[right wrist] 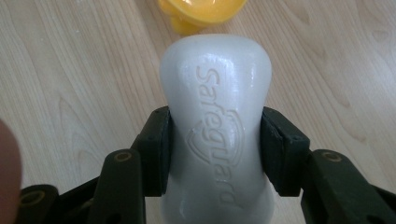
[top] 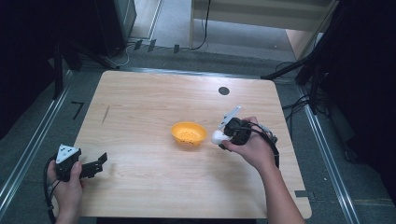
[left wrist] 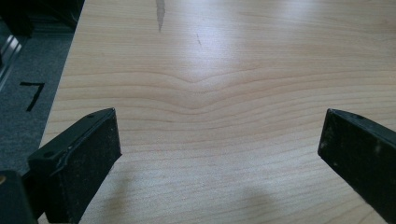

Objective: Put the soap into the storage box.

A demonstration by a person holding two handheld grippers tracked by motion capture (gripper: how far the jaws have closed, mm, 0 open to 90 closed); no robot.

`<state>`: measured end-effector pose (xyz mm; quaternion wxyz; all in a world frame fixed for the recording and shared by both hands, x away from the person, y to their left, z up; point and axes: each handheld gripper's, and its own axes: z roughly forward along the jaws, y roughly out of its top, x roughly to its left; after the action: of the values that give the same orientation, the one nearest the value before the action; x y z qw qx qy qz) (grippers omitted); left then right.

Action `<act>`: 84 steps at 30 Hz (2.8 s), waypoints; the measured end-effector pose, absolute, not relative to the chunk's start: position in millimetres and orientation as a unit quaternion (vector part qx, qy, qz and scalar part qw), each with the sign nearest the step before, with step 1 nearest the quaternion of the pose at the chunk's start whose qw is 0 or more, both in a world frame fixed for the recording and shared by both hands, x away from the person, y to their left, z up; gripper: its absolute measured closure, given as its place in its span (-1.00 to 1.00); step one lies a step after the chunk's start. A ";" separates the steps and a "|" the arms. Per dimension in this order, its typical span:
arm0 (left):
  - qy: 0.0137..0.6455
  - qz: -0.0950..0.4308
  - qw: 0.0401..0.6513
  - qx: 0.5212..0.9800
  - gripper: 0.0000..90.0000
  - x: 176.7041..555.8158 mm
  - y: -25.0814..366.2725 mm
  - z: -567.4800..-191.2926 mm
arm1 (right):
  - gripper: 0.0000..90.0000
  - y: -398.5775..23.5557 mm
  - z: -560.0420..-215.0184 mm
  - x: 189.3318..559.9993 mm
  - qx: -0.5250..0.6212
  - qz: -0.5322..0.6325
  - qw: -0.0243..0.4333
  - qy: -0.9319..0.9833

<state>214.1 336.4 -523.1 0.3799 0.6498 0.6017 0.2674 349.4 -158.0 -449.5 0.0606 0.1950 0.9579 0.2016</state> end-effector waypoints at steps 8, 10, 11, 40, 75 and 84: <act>0.601 0.268 0.379 0.651 -1.00 214.4 336.5 -523.3 | 0.14 -139.2 -441.2 356.3 0.170 0.201 0.063 0.963; 0.601 0.268 0.381 0.650 -1.00 214.4 336.4 -523.3 | 0.13 -134.3 -439.6 358.7 0.160 0.205 0.065 0.963; 0.601 0.268 0.380 0.650 -1.00 214.5 336.4 -523.3 | 0.14 -131.8 -438.7 359.5 0.160 0.204 0.066 0.964; 0.601 0.267 0.383 0.649 -1.00 214.9 336.6 -523.4 | 0.13 -55.9 -444.6 386.5 0.084 0.187 0.065 0.977; 0.600 0.269 0.382 0.650 -1.00 214.7 336.1 -523.2 | -0.13 -80.8 -446.6 390.0 0.151 0.243 0.065 0.956; 0.600 0.270 0.382 0.649 -1.00 214.8 336.0 -523.3 | -0.40 -123.0 -450.2 375.2 0.220 0.289 0.109 0.926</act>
<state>214.8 336.0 -523.3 0.3820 0.6490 0.6002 0.2696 375.2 -123.0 -450.2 0.1086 0.2196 0.9256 0.2886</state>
